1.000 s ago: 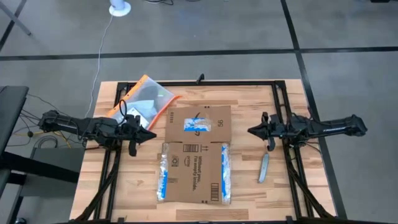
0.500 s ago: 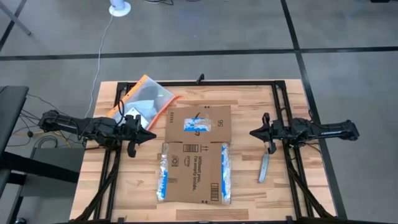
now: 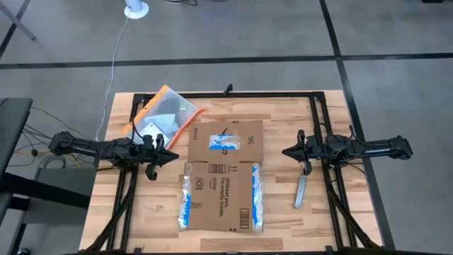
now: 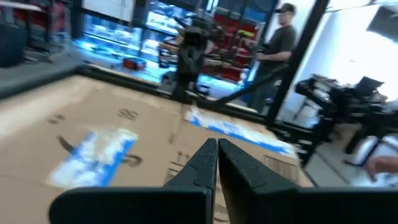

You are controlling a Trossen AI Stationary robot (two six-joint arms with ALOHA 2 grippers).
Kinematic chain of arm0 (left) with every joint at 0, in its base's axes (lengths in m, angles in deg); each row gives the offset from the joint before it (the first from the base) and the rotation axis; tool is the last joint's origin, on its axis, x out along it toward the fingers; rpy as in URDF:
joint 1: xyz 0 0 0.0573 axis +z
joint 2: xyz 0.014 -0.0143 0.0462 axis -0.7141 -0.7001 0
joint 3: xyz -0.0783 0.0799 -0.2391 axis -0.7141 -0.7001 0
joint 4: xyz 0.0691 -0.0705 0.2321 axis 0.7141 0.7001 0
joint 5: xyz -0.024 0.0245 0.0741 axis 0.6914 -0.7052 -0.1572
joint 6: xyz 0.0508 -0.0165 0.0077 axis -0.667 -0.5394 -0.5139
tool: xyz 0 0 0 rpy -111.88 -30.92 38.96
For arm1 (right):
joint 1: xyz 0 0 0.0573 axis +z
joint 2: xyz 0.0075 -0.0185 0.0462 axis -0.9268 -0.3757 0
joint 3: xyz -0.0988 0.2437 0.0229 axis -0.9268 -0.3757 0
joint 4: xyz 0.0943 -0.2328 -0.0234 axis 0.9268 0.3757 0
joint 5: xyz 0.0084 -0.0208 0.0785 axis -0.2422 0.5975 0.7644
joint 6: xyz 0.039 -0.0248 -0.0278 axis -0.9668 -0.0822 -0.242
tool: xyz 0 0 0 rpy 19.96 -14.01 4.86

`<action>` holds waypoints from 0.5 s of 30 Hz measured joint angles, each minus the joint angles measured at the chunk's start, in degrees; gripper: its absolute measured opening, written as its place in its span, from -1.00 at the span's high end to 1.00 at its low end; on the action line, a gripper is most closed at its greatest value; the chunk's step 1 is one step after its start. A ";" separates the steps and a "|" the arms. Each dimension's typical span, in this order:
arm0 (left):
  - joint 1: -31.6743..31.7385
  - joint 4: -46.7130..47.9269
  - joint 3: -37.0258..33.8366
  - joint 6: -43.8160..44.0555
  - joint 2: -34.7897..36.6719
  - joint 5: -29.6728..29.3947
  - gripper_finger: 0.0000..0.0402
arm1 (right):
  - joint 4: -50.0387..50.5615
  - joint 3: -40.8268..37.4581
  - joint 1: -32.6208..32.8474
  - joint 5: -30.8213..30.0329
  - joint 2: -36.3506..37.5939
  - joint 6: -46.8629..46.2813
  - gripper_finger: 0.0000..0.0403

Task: Unpack boxes
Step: Return to Home Position

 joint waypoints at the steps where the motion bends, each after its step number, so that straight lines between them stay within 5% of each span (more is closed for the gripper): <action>1: 0.10 -0.77 -0.98 0.03 1.23 1.71 1.00 | 0.01 0.00 0.00 0.00 0.00 0.00 1.00; 6: 0.10 4.79 -1.28 -4.68 8.19 6.13 1.00 | 0.00 0.00 0.00 0.00 -0.06 -0.02 1.00; 15: 2.31 7.85 -1.57 -10.23 8.07 5.33 1.00 | -0.37 -0.07 0.00 -0.02 -0.37 -0.07 1.00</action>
